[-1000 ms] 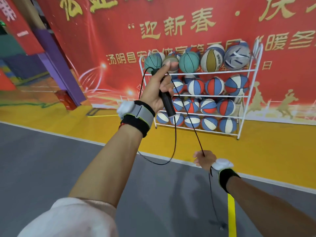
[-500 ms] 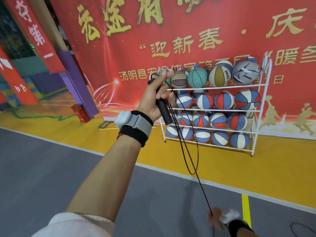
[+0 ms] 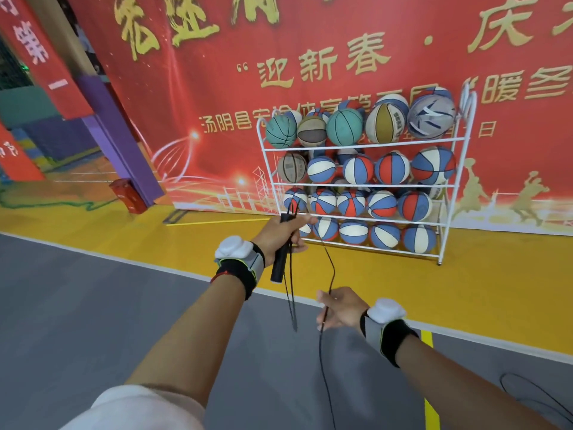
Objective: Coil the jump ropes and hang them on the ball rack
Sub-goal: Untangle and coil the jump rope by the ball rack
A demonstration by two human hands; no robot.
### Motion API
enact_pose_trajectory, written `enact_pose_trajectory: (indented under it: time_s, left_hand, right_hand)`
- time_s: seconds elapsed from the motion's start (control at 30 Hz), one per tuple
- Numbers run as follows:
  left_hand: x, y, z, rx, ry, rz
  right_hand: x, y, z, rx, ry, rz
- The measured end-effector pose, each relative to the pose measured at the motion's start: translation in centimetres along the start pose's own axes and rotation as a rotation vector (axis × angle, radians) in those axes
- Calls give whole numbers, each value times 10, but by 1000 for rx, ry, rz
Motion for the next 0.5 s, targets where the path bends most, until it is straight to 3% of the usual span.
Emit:
enact_pose_trajectory:
  time_s: [0.13,0.33,0.5]
  left_hand:
    - [43,1,-6,7,102,47]
    - [97,0,-19,-69,338,-44]
    - [105,-23,-35,108,405,-175]
  right_hand:
    - [34,-5,-11,-21,24,64]
    - [57,11,-9,-131,-9,375]
    - [67,26,-8,-209,1,620]
Point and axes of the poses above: each hand's wrist, its own z-axis towards the middle knuckle, its own y-axis out of the back of the hand, x = y × z, the point moved 6 cm from there along z, towards the middle knuckle, and after that the axes turned 13 degrees about -y, right-handed, at the moved point
